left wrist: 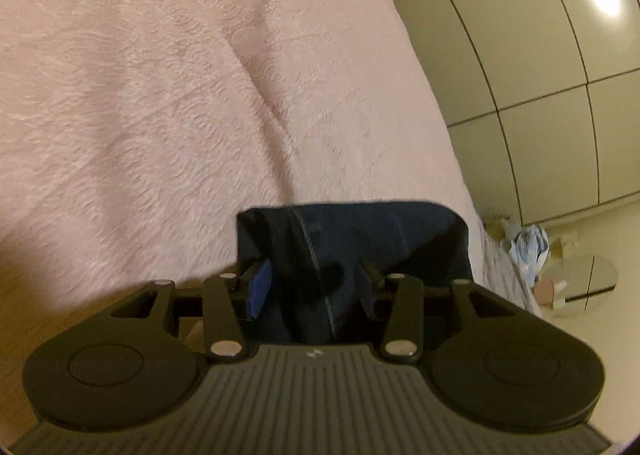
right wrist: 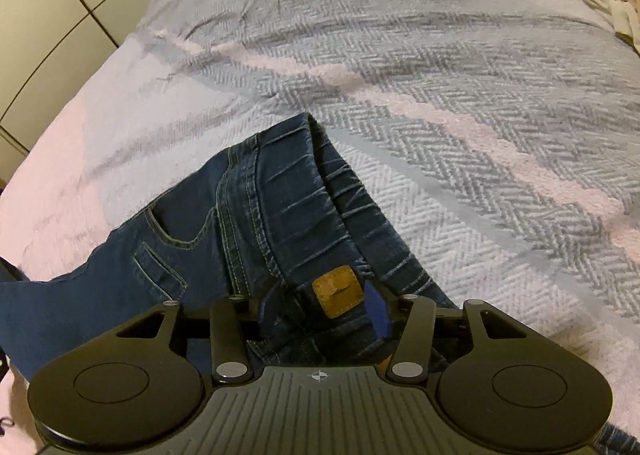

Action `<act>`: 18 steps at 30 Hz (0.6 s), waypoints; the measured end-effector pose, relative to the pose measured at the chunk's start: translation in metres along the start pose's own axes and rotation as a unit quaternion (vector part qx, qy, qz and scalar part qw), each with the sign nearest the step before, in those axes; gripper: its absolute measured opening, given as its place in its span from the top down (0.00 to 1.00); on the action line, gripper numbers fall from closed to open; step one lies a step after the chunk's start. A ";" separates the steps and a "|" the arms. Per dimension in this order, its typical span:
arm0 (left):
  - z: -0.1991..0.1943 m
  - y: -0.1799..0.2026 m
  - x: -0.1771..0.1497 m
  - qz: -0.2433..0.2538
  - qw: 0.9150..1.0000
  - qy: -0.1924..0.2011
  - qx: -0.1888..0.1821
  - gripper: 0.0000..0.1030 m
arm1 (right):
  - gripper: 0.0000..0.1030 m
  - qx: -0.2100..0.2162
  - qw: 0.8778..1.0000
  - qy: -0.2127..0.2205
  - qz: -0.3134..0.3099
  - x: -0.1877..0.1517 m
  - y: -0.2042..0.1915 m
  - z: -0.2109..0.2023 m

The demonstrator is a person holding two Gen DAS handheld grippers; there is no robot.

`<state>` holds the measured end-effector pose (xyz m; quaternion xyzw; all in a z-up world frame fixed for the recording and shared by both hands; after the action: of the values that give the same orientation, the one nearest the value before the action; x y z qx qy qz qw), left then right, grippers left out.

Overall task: Fold clothes
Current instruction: 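Lift the leg hem with the left gripper while the right gripper holds the waistband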

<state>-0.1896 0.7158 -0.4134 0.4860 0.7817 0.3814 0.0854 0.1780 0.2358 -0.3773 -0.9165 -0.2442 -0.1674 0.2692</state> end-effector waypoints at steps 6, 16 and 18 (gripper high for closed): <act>-0.008 0.022 0.003 0.073 0.997 0.034 -0.002 1.00 | 0.43 0.001 1.000 -0.009 -0.023 -0.001 -0.004 0.005; -0.208 0.024 0.069 0.351 0.917 0.182 0.060 0.90 | 0.43 0.001 1.000 -0.019 -0.010 0.006 -0.007 -0.004; -0.204 -0.020 0.074 0.407 0.887 0.153 0.153 0.86 | 0.43 -0.001 1.000 -0.020 -0.017 0.004 -0.010 -0.005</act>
<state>-0.3436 0.6675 -0.2677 0.7044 0.5670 0.3278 -0.2736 0.1750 0.2416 -0.3670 -0.9158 -0.2644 -0.1538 0.2603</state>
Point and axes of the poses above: each gripper's, at about its wrist camera, not at the fingertips, and z roughly the way its jaws point, y to its right, x to its top, the point moved 7 cm from there along z, roughly the way its jaws point, and after that the axes turned 7 degrees about x, right-handed, at the moved point
